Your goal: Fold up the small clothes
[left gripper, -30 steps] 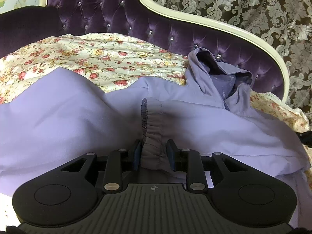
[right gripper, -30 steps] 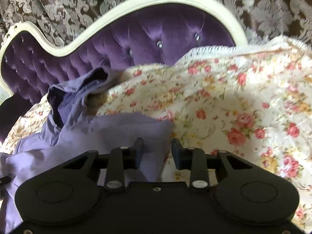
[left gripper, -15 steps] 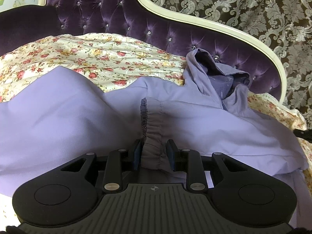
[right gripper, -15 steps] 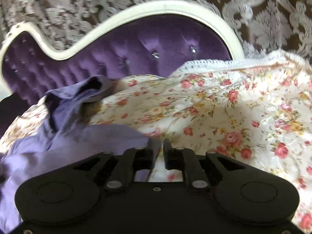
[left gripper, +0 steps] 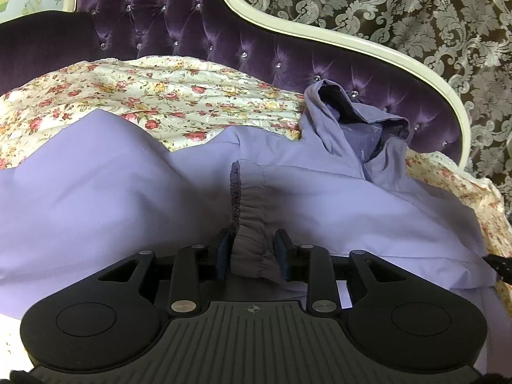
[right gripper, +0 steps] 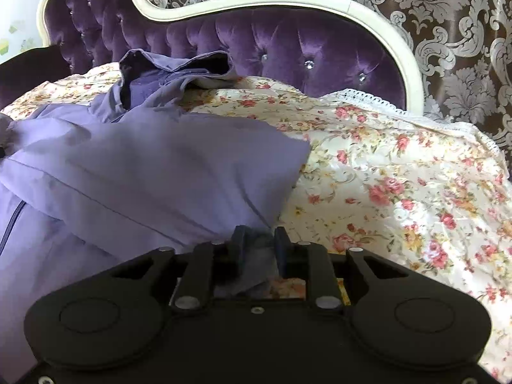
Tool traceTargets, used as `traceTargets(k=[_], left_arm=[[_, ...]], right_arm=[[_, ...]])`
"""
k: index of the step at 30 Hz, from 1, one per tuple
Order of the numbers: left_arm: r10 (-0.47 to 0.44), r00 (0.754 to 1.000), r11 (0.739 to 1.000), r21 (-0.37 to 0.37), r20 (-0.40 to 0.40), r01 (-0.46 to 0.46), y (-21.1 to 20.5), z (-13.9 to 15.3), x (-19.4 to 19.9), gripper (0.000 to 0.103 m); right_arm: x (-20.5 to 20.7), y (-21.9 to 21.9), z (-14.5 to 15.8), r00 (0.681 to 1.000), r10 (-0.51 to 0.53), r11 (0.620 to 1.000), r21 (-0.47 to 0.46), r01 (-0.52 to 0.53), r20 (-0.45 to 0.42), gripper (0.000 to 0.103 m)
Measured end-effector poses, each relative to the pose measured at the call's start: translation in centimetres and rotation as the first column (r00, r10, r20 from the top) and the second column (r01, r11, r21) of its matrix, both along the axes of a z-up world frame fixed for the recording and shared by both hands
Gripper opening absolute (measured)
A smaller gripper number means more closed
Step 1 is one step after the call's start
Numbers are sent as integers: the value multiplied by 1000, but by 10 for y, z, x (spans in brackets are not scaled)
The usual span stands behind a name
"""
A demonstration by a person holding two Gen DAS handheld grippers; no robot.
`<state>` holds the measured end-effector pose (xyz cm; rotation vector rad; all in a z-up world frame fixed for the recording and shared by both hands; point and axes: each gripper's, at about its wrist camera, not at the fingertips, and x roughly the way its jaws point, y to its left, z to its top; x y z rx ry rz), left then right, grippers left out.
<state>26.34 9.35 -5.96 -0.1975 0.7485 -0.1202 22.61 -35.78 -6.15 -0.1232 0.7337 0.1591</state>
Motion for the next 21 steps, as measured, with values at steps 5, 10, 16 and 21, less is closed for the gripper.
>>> traceTargets(k=[5,10,16,21], left_arm=[[-52,999,998,-23,15,52,-8,-1,-13,71],[-97,995,994,43,25,96,-16,-12,-34,85],[-78,997,997,-7,15,79,5,-12,-53,90],[0,1000,998,-59,17,1,40,-9,-67,91]], right_arm=[[-10,6,16,996,6,998,55,-11,93,67],[-6,19,-10,1000,20,1000,3,-20,7,71],[-15,23,5,999,-22,999,24,21,46,75],[-27,47,33,988,32,997,57,-41,149,85]])
